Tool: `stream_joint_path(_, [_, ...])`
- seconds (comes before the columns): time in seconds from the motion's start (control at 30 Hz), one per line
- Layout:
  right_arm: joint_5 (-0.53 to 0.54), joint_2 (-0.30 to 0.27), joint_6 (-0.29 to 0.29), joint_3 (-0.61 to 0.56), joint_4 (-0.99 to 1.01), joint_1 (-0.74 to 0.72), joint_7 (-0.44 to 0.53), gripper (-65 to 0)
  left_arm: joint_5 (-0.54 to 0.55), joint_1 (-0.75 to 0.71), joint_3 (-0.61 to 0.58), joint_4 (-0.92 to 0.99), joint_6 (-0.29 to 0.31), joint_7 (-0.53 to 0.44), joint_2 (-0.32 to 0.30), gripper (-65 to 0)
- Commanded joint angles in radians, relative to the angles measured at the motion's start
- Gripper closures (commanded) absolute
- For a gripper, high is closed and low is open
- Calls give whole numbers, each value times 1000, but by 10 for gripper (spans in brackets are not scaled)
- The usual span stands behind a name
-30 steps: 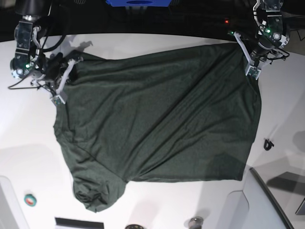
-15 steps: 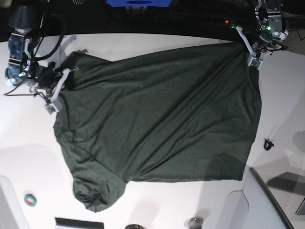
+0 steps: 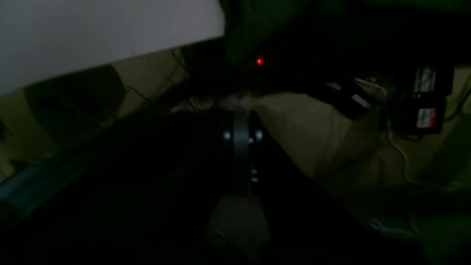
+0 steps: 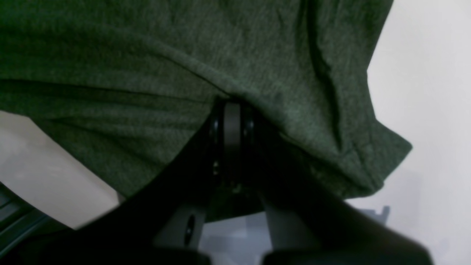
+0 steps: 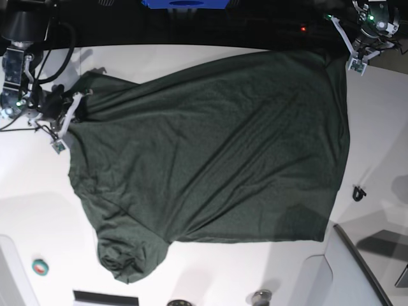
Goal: Layout the t-shirt on the table in an organized manner, then fold the t-shirt properly
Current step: 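Drag the held shirt edge away from the right gripper with the left gripper, then release the shirt edge and move the left gripper along the shirt side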
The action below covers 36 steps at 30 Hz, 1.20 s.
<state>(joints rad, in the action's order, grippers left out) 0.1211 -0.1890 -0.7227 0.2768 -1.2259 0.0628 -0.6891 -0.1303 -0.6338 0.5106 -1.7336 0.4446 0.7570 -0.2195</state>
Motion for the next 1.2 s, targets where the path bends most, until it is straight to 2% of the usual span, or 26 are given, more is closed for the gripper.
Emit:
stream_joint_path(0.0, [-50, -14, 25, 2, -19, 6, -47, -8, -2, -4, 7, -47, -5, -12, -10, 0])
stream_joint_path(0.13, [-50, -14, 25, 2, -50, 18, -70, -8, 70, 22, 7, -87, -5, -12, 16, 0])
stream_joint_path(0.27, [-50, -8, 25, 0, -41, 13, -70, -8, 146, 107, -4, -22, -5, -12, 32, 0])
stream_joint_path(0.43, [-50, -8, 25, 0, -41, 13, -70, -8, 156, 190, -34, 77, -5, -12, 70, 0])
stream_joint_path(0.57, [-50, -8, 25, 2, -41, 16, -70, -8, 148, 197, -86, 146, -5, -17, 71, 0])
stream_joint_path(0.7, [-50, -11, 25, 2, -41, 18, -68, -8, 148, 190, -83, 212, -7, -18, 59, 0])
stream_joint_path(0.83, [-50, -14, 25, 2, -41, 18, -67, -8, 149, 133, -82, 202, -8, -21, 1, 0])
stream_joint_path(1.0, [-51, -20, 25, 2, -39, 13, -65, -8, 148, 113, 32, 203, -5, -21, -27, 0])
stream_joint_path(1.17, [-100, -28, 25, 3, -39, 1, -65, -8, 149, 110, 55, 197, -5, -21, -54, 0])
